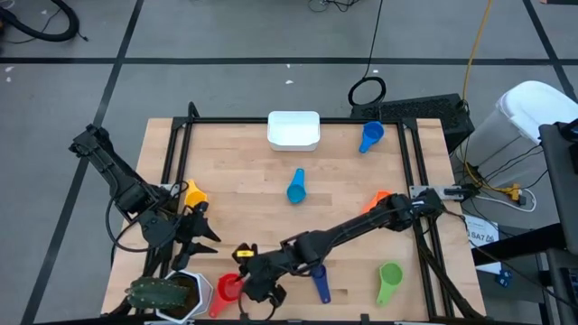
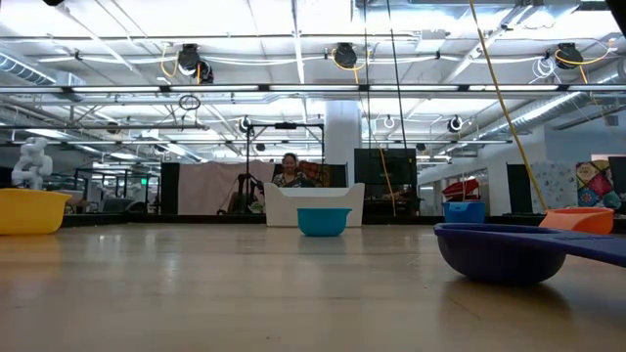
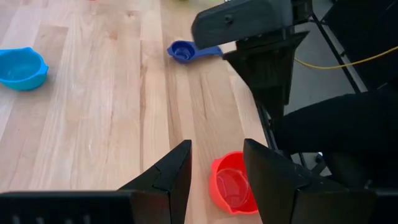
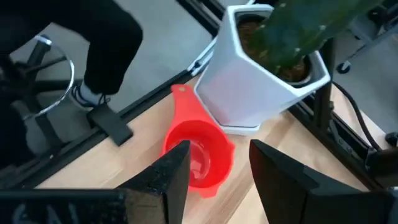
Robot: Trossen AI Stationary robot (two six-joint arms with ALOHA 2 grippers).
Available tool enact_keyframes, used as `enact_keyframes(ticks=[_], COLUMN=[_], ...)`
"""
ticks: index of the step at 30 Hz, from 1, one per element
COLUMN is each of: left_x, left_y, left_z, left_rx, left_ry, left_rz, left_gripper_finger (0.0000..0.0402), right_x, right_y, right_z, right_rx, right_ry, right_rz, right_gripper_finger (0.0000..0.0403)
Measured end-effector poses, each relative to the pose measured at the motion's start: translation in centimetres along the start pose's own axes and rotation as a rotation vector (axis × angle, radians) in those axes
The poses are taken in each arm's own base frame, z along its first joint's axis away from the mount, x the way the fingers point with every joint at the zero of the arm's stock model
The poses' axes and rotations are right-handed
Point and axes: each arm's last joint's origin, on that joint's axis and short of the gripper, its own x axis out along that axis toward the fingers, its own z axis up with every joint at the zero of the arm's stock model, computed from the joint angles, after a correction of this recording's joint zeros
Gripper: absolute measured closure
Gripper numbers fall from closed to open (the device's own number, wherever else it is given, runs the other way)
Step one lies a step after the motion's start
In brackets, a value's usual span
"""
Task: Nest measuring cups in basket
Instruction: Move the blue measuring cup to the center of the table
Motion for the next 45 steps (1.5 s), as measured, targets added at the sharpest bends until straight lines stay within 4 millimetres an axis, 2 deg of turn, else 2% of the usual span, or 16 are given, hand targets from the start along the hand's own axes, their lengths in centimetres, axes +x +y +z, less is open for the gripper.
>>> enact_keyframes(ticks=[5, 7, 9, 14, 20, 23, 28, 32, 39, 45], left_x=[0.0, 0.0, 0.0, 0.0, 0.0, 0.0, 0.0, 0.0, 0.0, 0.0], left_y=[0.0, 0.0, 0.0, 0.0, 0.0, 0.0, -0.2, -0.2, -0.2, -0.1], left_z=[0.0, 0.0, 0.0, 0.0, 0.0, 0.0, -0.1, -0.2, -0.2, -0.3], left_rx=[0.000, -0.012, -0.023, -0.043, -0.008, -0.009, 0.000, 0.023, 0.050, 0.066], left_ry=[0.000, 0.000, -0.001, -0.003, -0.002, -0.002, 0.006, 0.008, 0.000, 0.011], left_rz=[0.000, -0.001, -0.001, -0.003, -0.004, -0.003, -0.008, -0.010, 0.005, 0.012], left_gripper_finger=[0.0252, 0.0252, 0.0252, 0.0252, 0.0252, 0.0252, 0.0252, 0.0252, 0.0252, 0.0252], right_x=[-1.2, -1.5, -1.8, -2.2, -3.9, -4.0, -5.0, -5.9, -6.9, -8.6], right_y=[-0.4, -0.5, -0.4, 0.8, 2.0, 2.4, 3.6, 4.3, 3.2, 1.4], right_z=[1.9, 1.9, 0.7, -3.8, -5.9, -6.5, -5.9, -6.4, -6.6, -10.0], right_rx=[-0.025, -0.009, 0.023, 0.179, 0.374, 0.433, 0.514, 0.535, 0.642, 0.789], right_ry=[-0.037, -0.012, 0.112, 0.504, 0.810, 0.870, 0.922, 1.056, 1.069, 1.186], right_rz=[-0.063, -0.083, -0.053, 0.069, 0.118, 0.106, 0.112, 0.084, -0.012, -0.164], right_gripper_finger=[0.0247, 0.0252, 0.0256, 0.0255, 0.0254, 0.0254, 0.0254, 0.0254, 0.0254, 0.0254])
